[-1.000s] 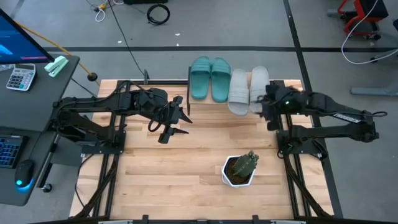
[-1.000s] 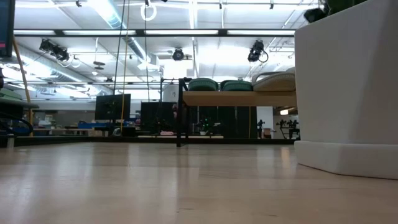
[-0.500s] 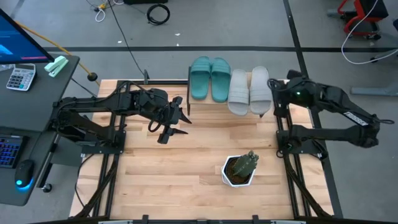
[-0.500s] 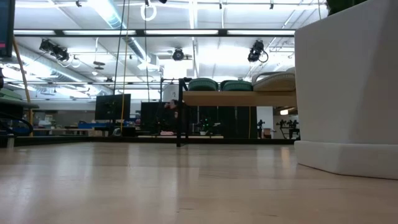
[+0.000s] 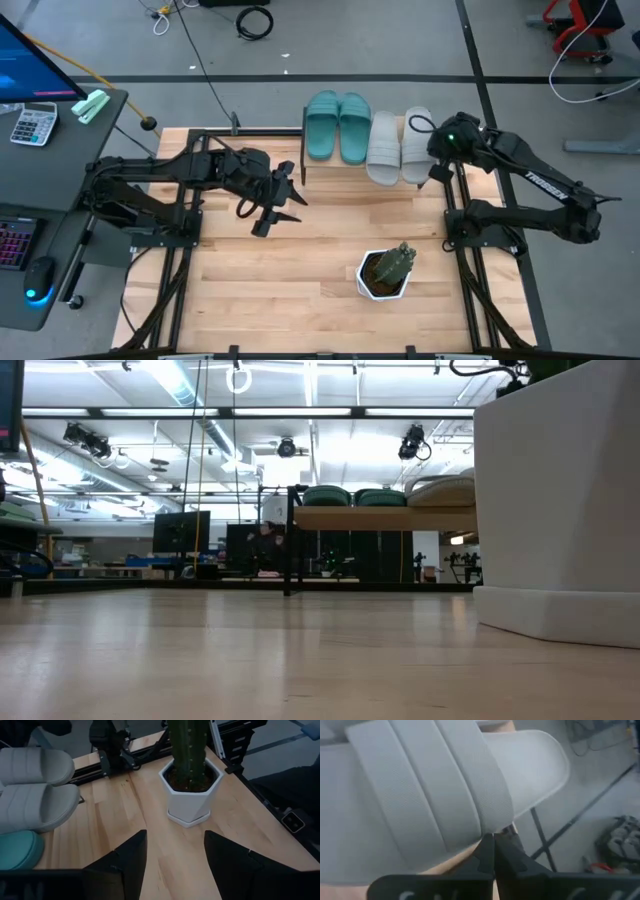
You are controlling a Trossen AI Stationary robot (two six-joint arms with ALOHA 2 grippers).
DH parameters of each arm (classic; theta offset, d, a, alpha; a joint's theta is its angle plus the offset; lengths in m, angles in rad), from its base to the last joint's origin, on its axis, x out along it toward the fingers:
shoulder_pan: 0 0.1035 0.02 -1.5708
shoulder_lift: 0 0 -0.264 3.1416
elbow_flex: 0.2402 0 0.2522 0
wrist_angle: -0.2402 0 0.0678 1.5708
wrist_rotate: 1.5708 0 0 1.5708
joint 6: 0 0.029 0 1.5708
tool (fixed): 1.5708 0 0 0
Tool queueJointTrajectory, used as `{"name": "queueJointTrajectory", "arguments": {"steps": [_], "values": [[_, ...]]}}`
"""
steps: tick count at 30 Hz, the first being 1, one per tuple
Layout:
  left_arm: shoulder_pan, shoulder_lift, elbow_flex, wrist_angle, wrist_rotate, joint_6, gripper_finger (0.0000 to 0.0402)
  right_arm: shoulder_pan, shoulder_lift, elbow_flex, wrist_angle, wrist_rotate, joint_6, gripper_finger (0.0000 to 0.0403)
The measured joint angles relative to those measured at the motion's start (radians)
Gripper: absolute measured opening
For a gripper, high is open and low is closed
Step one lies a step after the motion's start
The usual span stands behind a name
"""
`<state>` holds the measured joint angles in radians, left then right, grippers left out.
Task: Pick and place slides into the shelf
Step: Put the gray slides on the shelf
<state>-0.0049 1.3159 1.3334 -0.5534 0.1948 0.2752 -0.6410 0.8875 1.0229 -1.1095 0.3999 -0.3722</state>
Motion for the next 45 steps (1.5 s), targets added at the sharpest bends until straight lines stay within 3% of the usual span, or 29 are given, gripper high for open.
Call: {"name": "queueJointTrajectory", "arguments": {"steps": [5, 25, 39, 45], "values": [[-0.017, 0.000, 0.000, -0.001, 0.000, 0.000, 0.0204, -0.034, 0.005, 0.000, 0.042, -0.114, -0.003, 0.0003], [-0.028, 0.000, 0.000, -0.002, 0.000, 0.000, 0.0198, -0.142, 0.013, 0.001, 0.045, -0.280, -0.003, 0.0000], [-0.028, 0.000, 0.000, -0.002, 0.000, 0.000, 0.0198, -0.152, 0.046, 0.002, 0.033, -0.359, 0.018, 0.0000], [-0.028, 0.000, 0.000, -0.002, 0.000, 0.000, 0.0200, -0.179, 0.046, 0.002, 0.027, -0.447, 0.031, 0.0000]]}}
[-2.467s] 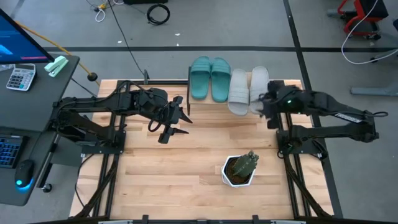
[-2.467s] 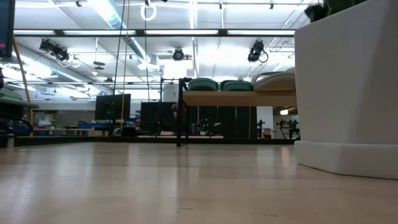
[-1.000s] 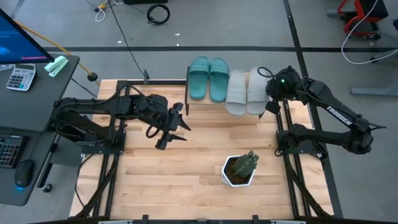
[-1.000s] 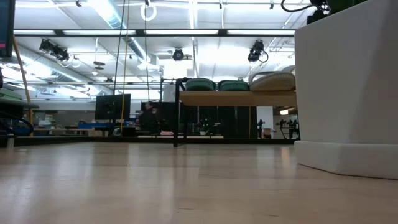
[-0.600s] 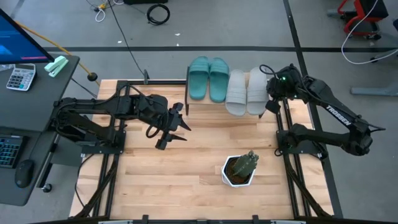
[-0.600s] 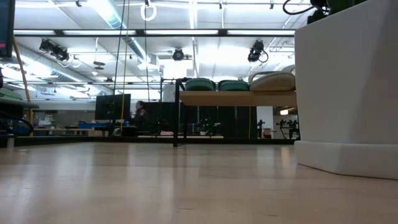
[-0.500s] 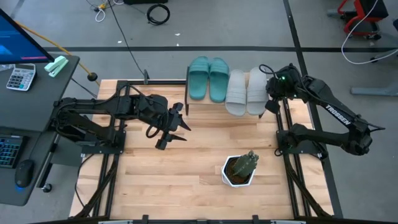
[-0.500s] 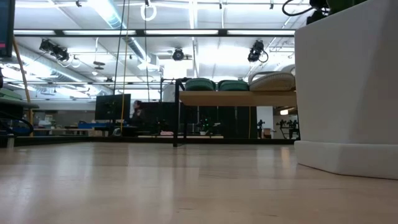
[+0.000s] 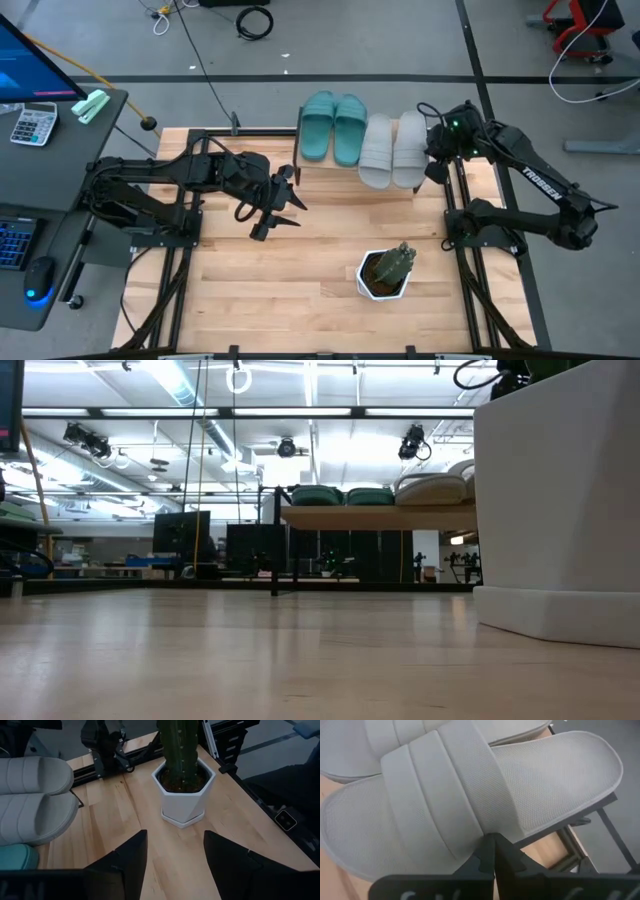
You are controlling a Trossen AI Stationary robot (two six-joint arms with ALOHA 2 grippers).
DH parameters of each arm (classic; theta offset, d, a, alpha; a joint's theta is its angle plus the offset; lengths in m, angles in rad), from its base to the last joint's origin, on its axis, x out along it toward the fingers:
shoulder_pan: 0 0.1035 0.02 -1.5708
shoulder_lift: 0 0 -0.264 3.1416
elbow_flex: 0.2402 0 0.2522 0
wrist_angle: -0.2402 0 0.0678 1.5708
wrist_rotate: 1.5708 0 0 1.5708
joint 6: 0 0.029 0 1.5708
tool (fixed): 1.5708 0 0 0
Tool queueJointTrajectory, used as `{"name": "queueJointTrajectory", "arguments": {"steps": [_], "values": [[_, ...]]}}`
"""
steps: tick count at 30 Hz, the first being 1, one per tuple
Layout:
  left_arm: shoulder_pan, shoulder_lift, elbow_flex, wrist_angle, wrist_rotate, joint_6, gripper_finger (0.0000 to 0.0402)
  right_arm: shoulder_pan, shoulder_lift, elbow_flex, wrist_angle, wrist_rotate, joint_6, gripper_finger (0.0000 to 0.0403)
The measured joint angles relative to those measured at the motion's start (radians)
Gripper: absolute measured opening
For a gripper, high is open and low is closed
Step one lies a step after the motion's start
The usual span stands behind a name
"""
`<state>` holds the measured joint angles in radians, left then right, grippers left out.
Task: Pick and place slides into the shelf
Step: Put the gray slides on the shelf
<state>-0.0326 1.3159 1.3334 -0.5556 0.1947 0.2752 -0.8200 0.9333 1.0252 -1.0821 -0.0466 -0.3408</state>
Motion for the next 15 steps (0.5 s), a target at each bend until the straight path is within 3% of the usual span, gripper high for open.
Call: {"name": "queueJointTrajectory", "arguments": {"steps": [15], "values": [[0.000, 0.000, 0.000, 0.000, 0.000, 0.000, 0.0199, -0.014, -0.044, -0.004, -0.071, 0.015, -0.039, 0.0044]]}}
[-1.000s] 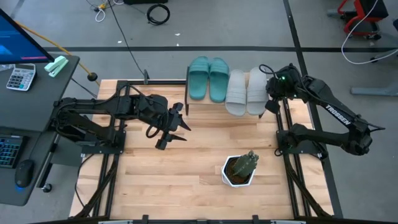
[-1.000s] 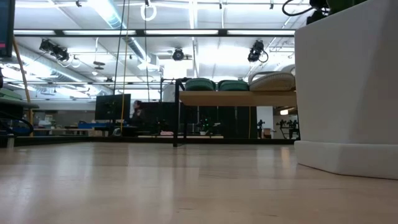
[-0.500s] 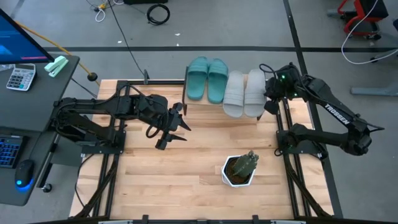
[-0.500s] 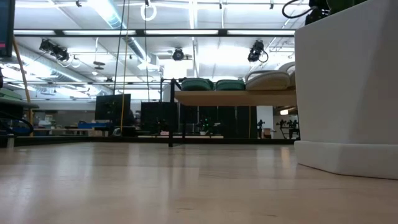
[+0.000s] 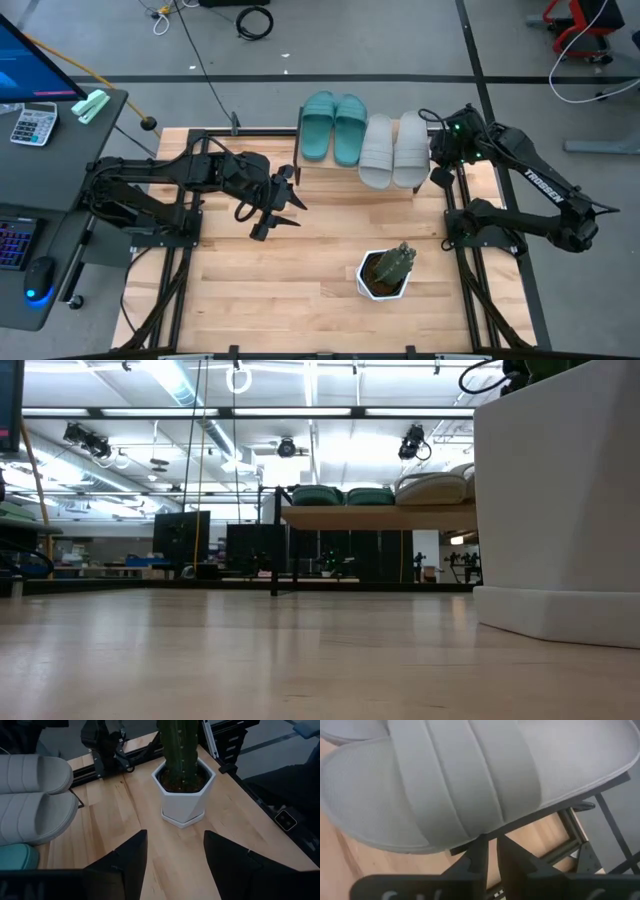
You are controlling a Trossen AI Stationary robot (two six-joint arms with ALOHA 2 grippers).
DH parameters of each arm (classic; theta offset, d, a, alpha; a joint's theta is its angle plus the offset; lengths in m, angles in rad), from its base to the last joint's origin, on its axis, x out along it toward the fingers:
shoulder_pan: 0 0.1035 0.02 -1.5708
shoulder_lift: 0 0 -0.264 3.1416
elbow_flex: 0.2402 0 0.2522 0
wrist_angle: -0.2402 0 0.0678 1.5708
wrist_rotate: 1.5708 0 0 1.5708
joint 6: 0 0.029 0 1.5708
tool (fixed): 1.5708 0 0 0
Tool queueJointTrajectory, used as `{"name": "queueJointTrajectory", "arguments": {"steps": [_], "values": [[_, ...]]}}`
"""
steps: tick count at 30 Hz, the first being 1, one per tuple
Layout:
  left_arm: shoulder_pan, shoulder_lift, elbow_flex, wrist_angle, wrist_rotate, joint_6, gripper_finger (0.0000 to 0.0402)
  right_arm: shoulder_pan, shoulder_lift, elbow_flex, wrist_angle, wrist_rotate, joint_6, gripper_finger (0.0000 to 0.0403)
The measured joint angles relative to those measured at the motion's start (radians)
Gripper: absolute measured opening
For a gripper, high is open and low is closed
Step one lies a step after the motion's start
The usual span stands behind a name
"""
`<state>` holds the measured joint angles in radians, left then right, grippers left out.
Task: Pick and place slides into the shelf
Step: Put the gray slides on the shelf
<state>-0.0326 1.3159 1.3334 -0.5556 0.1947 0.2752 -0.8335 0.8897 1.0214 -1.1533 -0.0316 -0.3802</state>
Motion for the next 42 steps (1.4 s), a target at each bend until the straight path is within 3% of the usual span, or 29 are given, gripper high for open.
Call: {"name": "queueJointTrajectory", "arguments": {"steps": [10, 19, 32, 38, 42], "values": [[0.001, 0.000, 0.000, 0.000, 0.000, 0.000, 0.0197, 0.061, -0.021, 0.062, -0.025, 0.007, -0.052, 0.0074], [0.001, 0.000, 0.000, 0.000, 0.000, 0.000, 0.0200, 0.242, -0.054, 0.068, -0.037, -0.009, -0.327, 0.0115], [0.001, 0.000, 0.000, -0.002, -0.011, 0.000, 0.0200, 0.527, -0.020, 0.068, 0.016, 0.246, -0.351, 0.0162], [0.001, 0.000, 0.000, -0.011, -0.011, 0.000, 0.0198, 0.672, 0.046, 0.068, 0.020, 0.466, -0.352, 0.0165], [0.001, 0.000, 0.000, -0.024, -0.011, -0.001, 0.0201, 0.740, 0.075, 0.068, 0.026, 0.549, -0.321, 0.0165]]}}
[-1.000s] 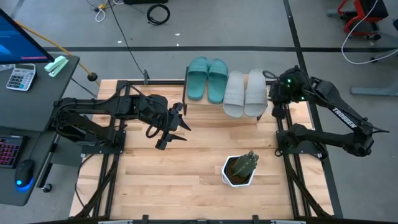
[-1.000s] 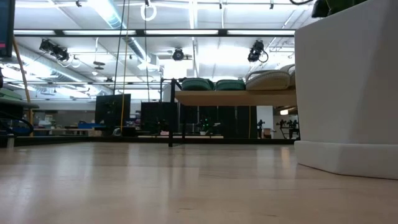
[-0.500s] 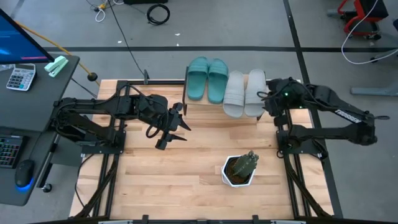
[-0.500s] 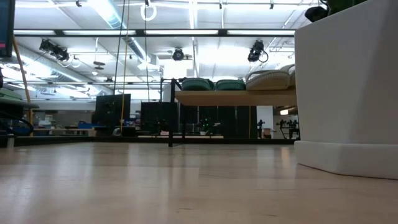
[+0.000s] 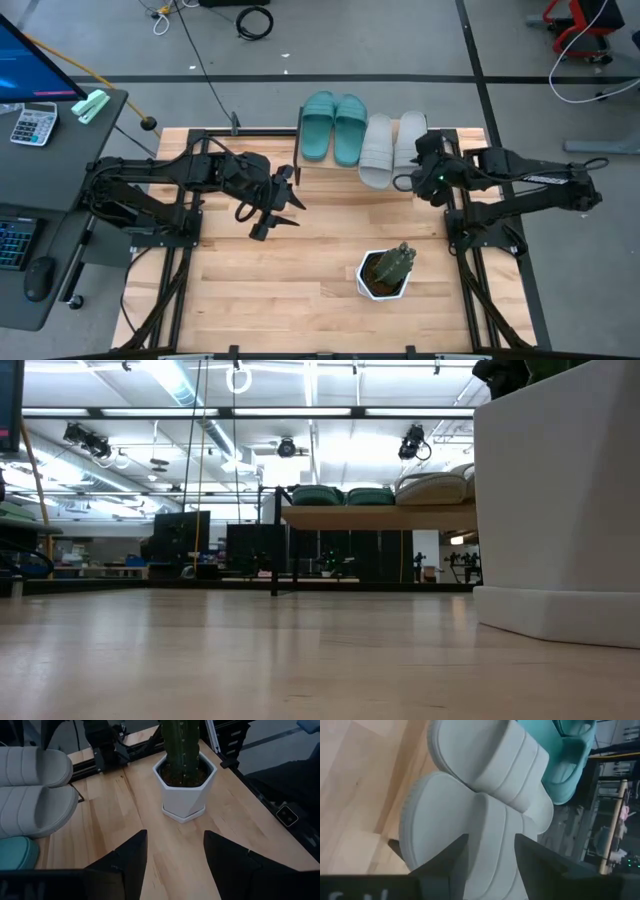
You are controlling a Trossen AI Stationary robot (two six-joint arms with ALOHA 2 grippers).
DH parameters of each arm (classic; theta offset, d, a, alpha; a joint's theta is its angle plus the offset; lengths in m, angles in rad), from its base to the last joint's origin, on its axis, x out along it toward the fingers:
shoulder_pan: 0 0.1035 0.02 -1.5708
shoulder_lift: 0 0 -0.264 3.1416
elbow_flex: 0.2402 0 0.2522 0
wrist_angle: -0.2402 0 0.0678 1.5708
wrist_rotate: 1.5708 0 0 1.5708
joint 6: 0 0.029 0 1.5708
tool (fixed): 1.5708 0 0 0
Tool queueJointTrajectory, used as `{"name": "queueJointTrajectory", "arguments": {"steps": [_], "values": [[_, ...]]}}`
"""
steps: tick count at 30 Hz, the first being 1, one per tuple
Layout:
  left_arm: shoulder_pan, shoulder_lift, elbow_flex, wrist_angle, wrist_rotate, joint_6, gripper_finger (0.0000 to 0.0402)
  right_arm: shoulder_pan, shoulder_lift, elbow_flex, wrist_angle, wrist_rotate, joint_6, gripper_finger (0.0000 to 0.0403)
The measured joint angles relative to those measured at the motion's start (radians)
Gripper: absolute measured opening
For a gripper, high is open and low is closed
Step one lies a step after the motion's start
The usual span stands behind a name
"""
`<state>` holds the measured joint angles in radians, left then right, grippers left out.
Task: Pick and place slides into the shelf
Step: Put the gray slides on the shelf
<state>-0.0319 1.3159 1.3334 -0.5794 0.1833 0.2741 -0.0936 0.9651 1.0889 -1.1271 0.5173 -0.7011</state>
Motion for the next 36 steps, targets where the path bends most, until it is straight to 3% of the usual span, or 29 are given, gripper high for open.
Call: {"name": "queueJointTrajectory", "arguments": {"steps": [13, 19, 23, 29, 36], "values": [[0.000, 0.000, 0.000, -0.004, 0.000, 0.000, 0.0201, 0.027, 0.015, -0.002, -0.008, 0.021, 0.099, 0.0165], [0.000, 0.000, 0.000, -0.017, 0.000, -0.001, 0.0198, 0.027, 0.016, -0.092, 0.006, 0.028, 0.108, 0.0165], [0.000, 0.000, 0.000, -0.018, 0.000, -0.001, 0.0198, 0.027, 0.009, -0.162, 0.081, 0.126, 0.109, 0.0163], [0.000, 0.000, 0.000, -0.017, 0.000, -0.002, 0.0197, 0.027, -0.001, -0.191, 0.164, 0.185, 0.121, 0.0147], [0.000, 0.000, 0.000, -0.016, 0.000, -0.002, 0.0197, 0.012, -0.007, -0.188, 0.165, 0.185, 0.163, 0.0116]]}}
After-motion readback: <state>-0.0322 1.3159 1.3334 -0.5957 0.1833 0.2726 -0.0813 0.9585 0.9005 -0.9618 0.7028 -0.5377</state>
